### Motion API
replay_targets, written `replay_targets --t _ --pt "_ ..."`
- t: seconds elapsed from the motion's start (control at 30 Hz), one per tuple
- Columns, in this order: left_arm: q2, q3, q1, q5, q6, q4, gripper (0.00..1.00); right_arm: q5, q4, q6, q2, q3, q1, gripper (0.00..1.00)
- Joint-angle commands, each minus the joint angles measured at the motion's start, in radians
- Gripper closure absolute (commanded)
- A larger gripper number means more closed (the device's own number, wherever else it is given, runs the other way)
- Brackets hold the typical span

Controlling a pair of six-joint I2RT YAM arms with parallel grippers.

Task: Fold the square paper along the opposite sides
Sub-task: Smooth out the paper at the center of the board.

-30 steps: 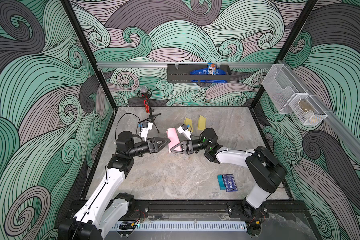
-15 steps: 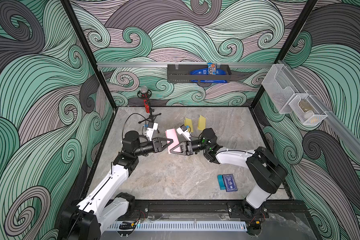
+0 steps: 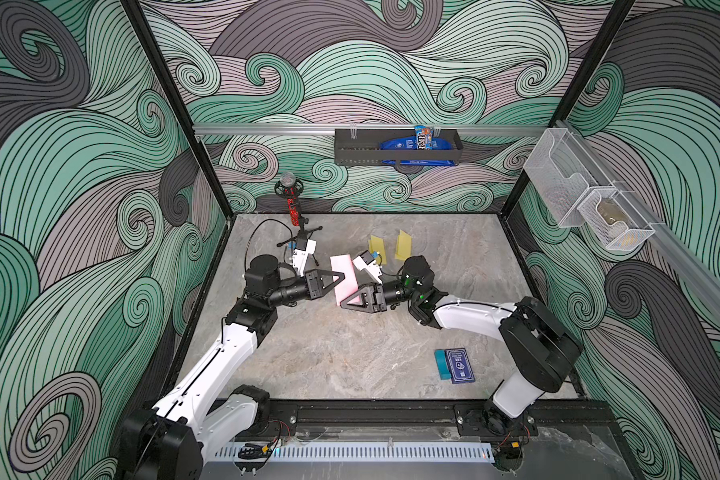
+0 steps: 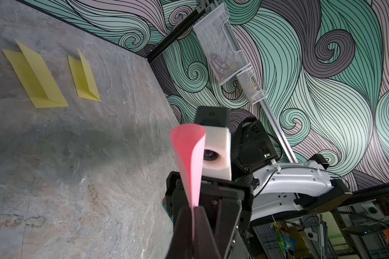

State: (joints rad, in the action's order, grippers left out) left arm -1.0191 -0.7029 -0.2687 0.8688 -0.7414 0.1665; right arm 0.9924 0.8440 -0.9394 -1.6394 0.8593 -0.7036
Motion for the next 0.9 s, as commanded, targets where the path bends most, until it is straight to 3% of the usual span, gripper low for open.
replay_targets --t 0.0,0.07,0.17,0.23,0.37,0.47,0.87 --pt "-0.027 -0.058 0.009 -0.025 0.129 -0.15 1.0 -0.098 -0.15 0.212 0.133 -0.045 0.047 0.54" --pt "-0.061 -0.072 0.01 -0.042 0.198 -0.247 1.0 -0.19 -0.142 0.333 0.241 -0.133 0.077 0.48" --pt "-0.115 -0.058 -0.003 -0.077 0.274 -0.328 1.0 -0.319 0.069 0.402 0.369 -0.316 0.085 0.45" --pt "-0.149 -0.04 -0.027 -0.12 0.297 -0.337 1.0 -0.383 0.169 0.521 0.425 -0.414 0.072 0.43" --pt "-0.26 -0.017 -0.056 -0.174 0.328 -0.345 1.0 -0.529 0.055 0.872 0.507 -0.495 0.011 0.37" --pt "-0.361 -0.045 -0.08 -0.207 0.368 -0.398 1.0 -0.596 -0.033 0.999 0.472 -0.493 -0.01 0.41" --pt "-0.648 -0.119 -0.169 -0.382 0.434 -0.492 1.0 -0.659 0.048 1.14 0.168 -0.465 -0.079 0.61"
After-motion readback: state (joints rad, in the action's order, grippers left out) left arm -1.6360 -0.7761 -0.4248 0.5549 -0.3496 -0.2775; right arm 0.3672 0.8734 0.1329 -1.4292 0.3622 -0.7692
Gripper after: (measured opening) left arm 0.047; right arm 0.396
